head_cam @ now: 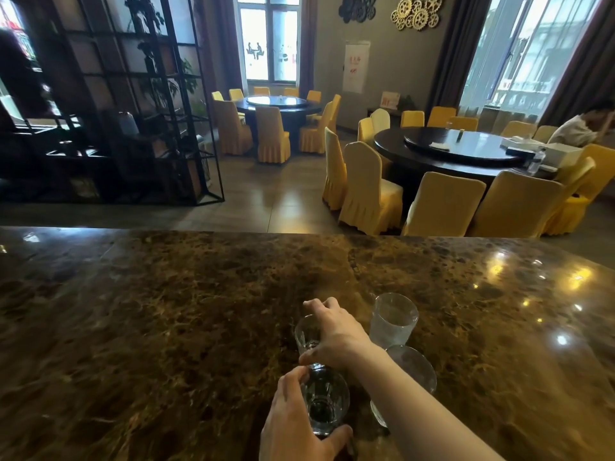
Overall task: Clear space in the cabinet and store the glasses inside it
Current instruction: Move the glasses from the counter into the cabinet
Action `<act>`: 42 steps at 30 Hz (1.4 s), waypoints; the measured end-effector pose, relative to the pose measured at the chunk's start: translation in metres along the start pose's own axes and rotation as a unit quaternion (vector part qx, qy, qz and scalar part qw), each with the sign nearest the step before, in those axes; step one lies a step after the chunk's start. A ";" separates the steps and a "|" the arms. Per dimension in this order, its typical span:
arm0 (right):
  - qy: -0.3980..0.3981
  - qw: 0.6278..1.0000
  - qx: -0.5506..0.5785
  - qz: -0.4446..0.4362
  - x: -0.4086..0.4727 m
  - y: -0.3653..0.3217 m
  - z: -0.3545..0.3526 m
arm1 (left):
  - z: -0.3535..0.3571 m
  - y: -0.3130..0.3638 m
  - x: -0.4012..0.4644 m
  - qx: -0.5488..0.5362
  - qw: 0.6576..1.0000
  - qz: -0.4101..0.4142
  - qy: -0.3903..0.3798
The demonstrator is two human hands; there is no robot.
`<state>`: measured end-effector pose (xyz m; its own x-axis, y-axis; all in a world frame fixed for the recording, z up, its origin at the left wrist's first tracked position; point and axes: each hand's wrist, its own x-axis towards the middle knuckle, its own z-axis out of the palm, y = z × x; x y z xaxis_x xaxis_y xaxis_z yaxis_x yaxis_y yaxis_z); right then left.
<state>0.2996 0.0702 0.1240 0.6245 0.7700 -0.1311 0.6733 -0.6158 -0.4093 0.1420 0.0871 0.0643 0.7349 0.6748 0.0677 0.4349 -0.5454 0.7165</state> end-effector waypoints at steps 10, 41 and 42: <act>0.008 0.999 -0.032 -0.008 0.007 -0.001 0.007 | 0.002 -0.003 0.000 -0.016 1.000 -0.001 -0.016; 0.181 0.981 -0.034 -0.060 -0.089 -0.061 -0.059 | -0.105 -0.015 -0.045 -0.048 0.996 0.077 0.018; 0.182 0.981 -0.034 -0.061 -0.098 -0.065 -0.061 | -0.109 -0.017 -0.049 -0.049 0.995 0.085 0.019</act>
<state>0.2187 0.0241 0.2180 0.6296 0.7355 0.2501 0.7685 -0.5425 -0.3393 0.0419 0.1172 0.1248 0.7727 0.5960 0.2182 0.2518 -0.6035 0.7566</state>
